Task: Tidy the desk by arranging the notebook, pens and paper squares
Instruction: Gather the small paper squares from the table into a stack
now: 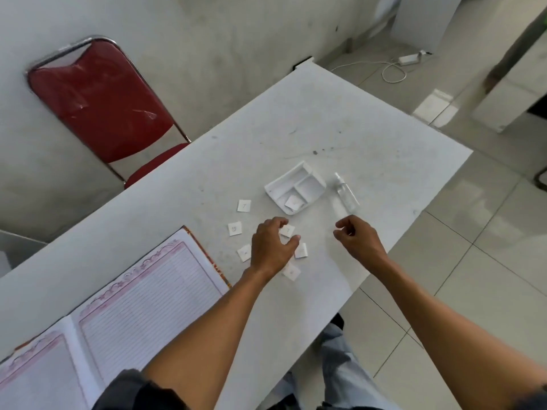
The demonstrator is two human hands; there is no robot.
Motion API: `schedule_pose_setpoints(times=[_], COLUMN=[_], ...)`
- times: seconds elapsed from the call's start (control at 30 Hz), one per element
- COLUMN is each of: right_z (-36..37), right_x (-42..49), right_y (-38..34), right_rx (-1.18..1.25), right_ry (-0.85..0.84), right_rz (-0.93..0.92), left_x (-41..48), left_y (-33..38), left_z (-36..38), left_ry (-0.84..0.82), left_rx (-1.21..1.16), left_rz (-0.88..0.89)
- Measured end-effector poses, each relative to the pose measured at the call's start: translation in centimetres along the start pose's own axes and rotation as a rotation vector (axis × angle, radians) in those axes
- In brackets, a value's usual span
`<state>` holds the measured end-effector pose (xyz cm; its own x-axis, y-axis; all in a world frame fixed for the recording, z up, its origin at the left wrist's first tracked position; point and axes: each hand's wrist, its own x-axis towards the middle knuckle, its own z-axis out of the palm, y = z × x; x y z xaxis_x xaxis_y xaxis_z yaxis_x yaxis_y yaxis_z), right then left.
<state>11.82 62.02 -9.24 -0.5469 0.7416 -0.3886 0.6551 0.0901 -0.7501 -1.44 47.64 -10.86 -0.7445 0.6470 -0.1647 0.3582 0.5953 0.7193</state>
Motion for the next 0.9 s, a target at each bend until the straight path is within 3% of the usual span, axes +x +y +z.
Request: schedule_pose_setpoints(times=[0.27, 0.5, 0.73, 0.9], right_z=[-3.2, -3.3, -3.8, -3.1], right_x=[9.7, 14.4, 15.7, 16.1], right_y=[-1.4, 0.3, -1.6, -4.3], right_rx=[-0.206, -0.555, -0.273, -0.002], right_ry=[0.107, -0.008, -0.047, -0.076], right_rz=[-0.099, -0.066, -0.011, -0.122], left_x=[9.5, 13.2, 13.5, 13.4], left_y=[2.5, 1.6, 1.6, 1.5], left_z=[1.2, 4.2, 4.2, 4.2], left_ry=[0.058, -0.041, -0.007, -0.017], left_rx=[0.265, 0.341, 0.237, 0.218], left_rz=[-0.005, -0.043, -0.038, -0.052])
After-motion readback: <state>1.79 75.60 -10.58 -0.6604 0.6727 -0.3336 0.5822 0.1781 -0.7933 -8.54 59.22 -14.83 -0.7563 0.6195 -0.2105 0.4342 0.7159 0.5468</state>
